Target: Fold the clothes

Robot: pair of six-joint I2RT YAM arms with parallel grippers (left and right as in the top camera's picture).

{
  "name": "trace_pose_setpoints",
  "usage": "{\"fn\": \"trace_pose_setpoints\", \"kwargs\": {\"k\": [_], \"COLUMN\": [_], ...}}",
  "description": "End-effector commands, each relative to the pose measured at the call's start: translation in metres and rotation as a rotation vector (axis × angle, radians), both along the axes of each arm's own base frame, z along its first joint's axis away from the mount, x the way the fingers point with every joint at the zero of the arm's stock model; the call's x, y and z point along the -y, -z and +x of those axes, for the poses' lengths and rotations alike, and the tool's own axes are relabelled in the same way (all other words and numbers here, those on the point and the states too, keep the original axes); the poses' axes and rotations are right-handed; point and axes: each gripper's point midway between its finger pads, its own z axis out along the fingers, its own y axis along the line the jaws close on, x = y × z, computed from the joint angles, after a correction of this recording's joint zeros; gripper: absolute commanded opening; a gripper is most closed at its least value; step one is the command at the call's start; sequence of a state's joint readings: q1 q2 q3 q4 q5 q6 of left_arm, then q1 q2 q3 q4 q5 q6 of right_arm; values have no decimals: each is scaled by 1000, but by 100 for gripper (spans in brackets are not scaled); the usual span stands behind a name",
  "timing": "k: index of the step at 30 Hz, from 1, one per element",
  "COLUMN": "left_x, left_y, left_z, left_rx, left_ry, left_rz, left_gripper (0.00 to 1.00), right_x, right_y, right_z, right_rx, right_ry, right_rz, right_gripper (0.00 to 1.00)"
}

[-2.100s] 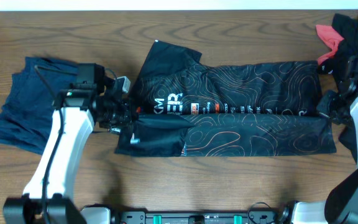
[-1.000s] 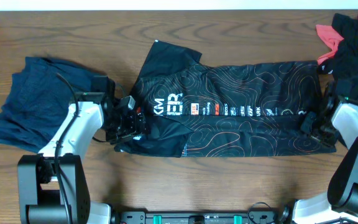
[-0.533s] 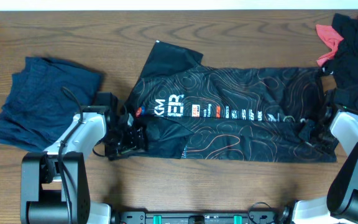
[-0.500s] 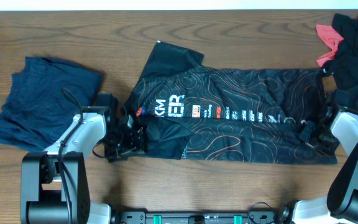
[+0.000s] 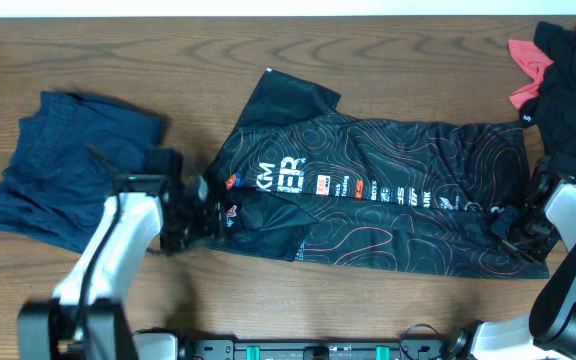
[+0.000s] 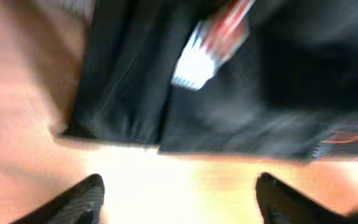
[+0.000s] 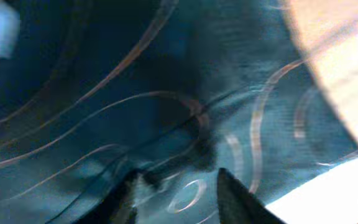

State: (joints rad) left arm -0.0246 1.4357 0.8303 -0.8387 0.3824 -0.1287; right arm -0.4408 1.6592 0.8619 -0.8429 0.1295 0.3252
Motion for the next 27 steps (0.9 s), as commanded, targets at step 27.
{"fn": "trace_pose_setpoints", "kwargs": {"k": [27], "left_x": [81], "left_y": [18], "left_z": [286], "left_rx": [583], "left_ry": [225], "left_rz": [-178], "left_gripper": [84], "right_x": [-60], "right_y": [-115], "right_z": [99], "right_rx": [470], "right_ry": [-367], "right_rz": [113], "right_gripper": [75]}}
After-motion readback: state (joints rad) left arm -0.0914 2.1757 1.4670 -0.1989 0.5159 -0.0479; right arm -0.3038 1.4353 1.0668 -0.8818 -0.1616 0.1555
